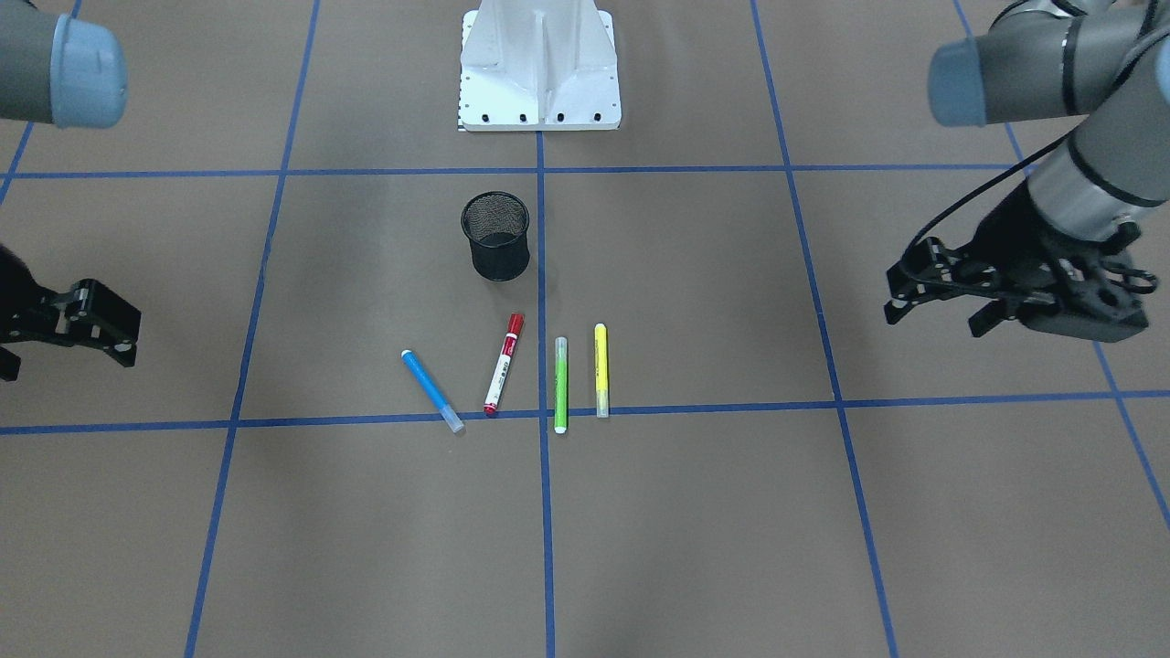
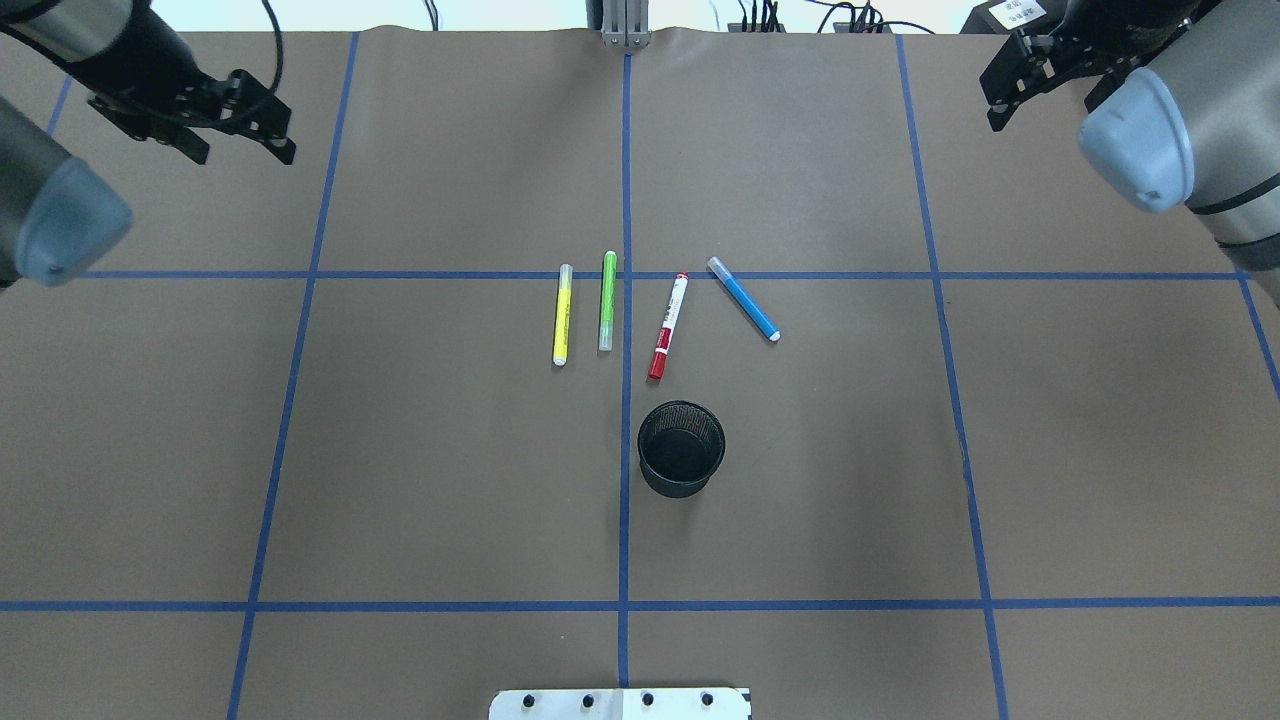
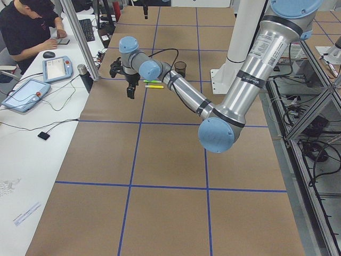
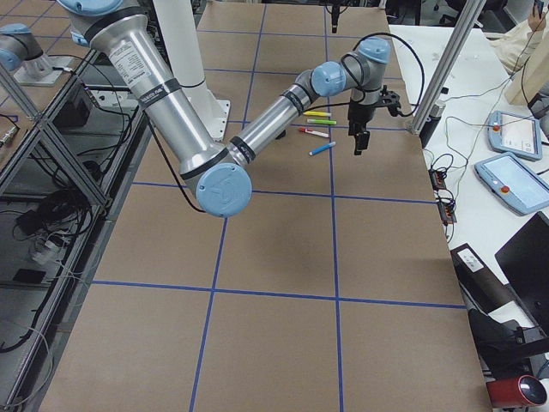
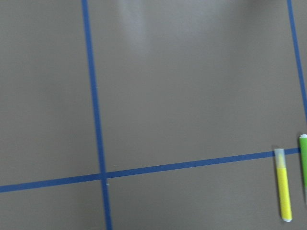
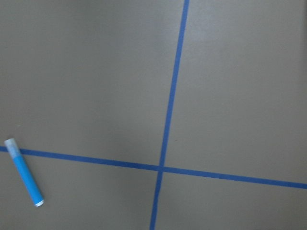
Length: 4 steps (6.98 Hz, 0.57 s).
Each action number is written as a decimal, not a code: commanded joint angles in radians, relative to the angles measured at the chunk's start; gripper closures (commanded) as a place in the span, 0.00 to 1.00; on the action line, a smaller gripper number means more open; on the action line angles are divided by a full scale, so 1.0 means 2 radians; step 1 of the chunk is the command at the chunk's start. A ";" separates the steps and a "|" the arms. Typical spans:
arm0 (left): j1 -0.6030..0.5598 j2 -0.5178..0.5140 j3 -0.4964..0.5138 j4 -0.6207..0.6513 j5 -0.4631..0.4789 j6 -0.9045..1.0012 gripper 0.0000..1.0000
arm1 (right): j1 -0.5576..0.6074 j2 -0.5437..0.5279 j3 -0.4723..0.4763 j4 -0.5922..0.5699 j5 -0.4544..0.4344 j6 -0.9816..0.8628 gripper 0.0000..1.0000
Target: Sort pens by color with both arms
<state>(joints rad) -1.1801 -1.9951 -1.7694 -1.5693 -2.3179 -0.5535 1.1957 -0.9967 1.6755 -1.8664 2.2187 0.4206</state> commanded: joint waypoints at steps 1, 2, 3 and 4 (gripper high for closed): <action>-0.065 0.036 0.009 0.004 -0.003 0.111 0.01 | 0.039 -0.007 -0.097 0.104 0.040 -0.005 0.01; -0.082 0.043 0.018 0.005 -0.004 0.146 0.01 | 0.049 -0.014 -0.119 0.128 0.041 -0.007 0.01; -0.102 0.051 0.033 0.004 -0.005 0.190 0.01 | 0.064 -0.028 -0.127 0.134 0.043 -0.047 0.01; -0.120 0.053 0.051 0.004 -0.033 0.224 0.01 | 0.085 -0.038 -0.137 0.135 0.061 -0.085 0.01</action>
<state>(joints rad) -1.3728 -1.9002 -1.7070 -1.5614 -2.3409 -0.1982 1.3197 -1.0457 1.4315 -1.6125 2.3094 0.3364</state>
